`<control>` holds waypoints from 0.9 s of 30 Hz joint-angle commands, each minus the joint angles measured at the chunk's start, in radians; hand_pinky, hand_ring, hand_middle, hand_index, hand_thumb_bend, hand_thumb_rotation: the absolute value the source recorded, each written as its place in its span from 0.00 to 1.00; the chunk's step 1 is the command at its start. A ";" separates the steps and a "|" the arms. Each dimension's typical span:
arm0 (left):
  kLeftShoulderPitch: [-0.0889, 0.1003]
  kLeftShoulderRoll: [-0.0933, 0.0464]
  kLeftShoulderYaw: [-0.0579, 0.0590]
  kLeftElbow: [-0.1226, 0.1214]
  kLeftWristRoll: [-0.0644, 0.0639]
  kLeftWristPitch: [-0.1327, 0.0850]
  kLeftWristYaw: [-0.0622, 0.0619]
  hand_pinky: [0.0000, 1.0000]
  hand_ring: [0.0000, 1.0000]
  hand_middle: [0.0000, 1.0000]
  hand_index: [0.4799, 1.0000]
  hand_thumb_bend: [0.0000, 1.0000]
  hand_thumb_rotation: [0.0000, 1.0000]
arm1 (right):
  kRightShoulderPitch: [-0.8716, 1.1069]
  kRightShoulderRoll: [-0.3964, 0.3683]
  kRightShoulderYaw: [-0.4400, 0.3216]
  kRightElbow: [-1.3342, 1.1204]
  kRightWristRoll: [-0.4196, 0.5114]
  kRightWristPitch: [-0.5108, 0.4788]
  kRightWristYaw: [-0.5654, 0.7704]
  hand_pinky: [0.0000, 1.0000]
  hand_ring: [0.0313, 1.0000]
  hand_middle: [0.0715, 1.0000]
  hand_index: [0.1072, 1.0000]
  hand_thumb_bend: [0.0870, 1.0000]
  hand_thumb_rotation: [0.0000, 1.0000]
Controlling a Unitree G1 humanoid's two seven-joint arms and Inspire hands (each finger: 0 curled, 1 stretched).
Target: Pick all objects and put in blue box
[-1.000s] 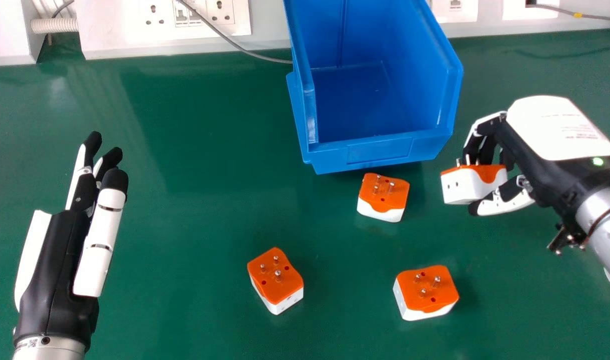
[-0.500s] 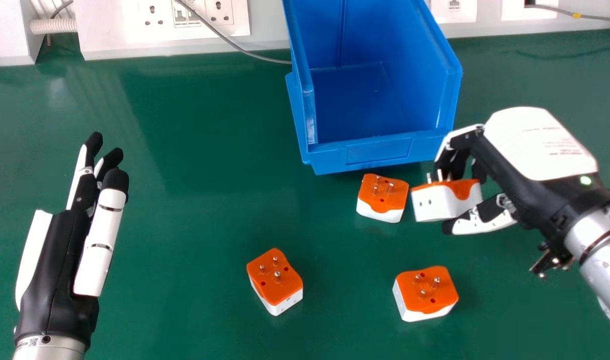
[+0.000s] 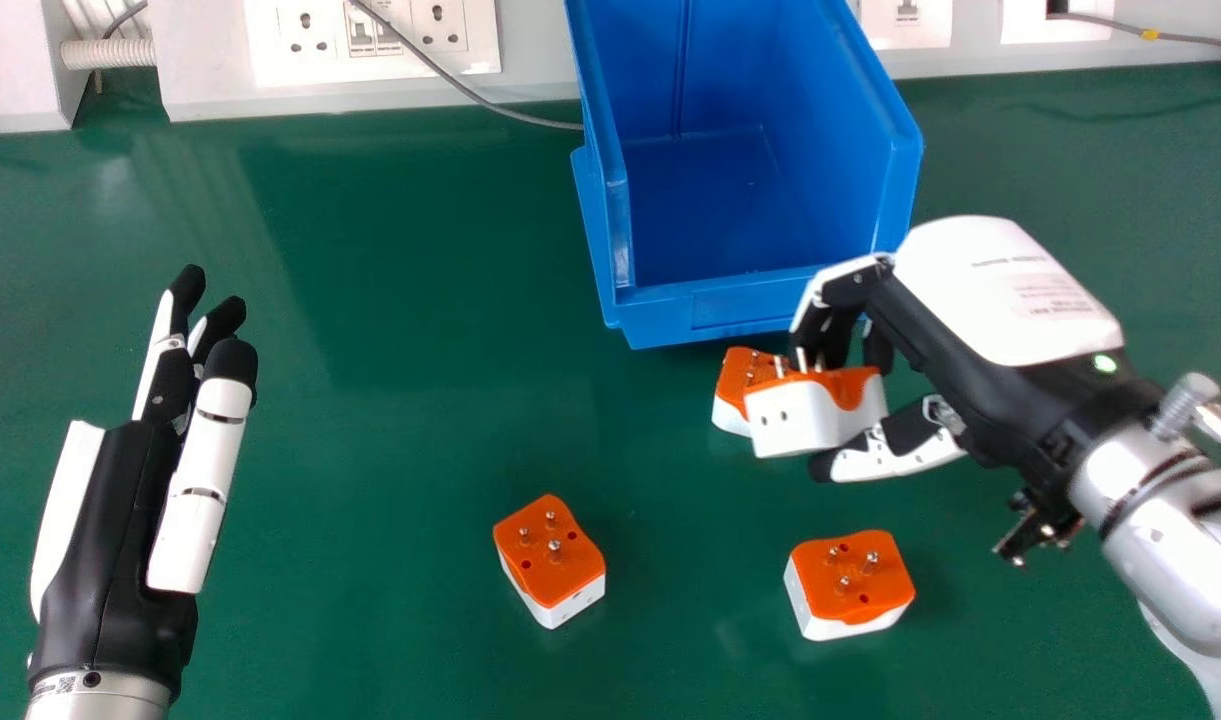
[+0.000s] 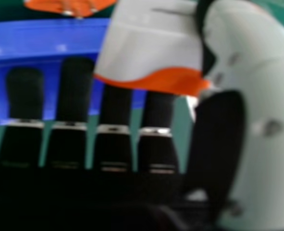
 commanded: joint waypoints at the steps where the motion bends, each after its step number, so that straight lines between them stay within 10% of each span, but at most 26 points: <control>1: -0.002 0.015 0.006 -0.017 0.007 -0.008 0.001 0.91 0.97 0.96 0.99 0.51 1.00 | -0.058 0.021 0.002 -0.029 0.010 0.006 0.008 0.33 0.42 0.49 0.44 0.44 0.00; 27: -0.014 0.006 -0.002 -0.027 0.032 0.008 0.012 0.90 0.96 0.96 0.98 0.50 1.00 | -0.592 0.143 0.108 0.554 -0.096 -0.003 -0.175 0.31 0.40 0.50 0.47 0.44 0.00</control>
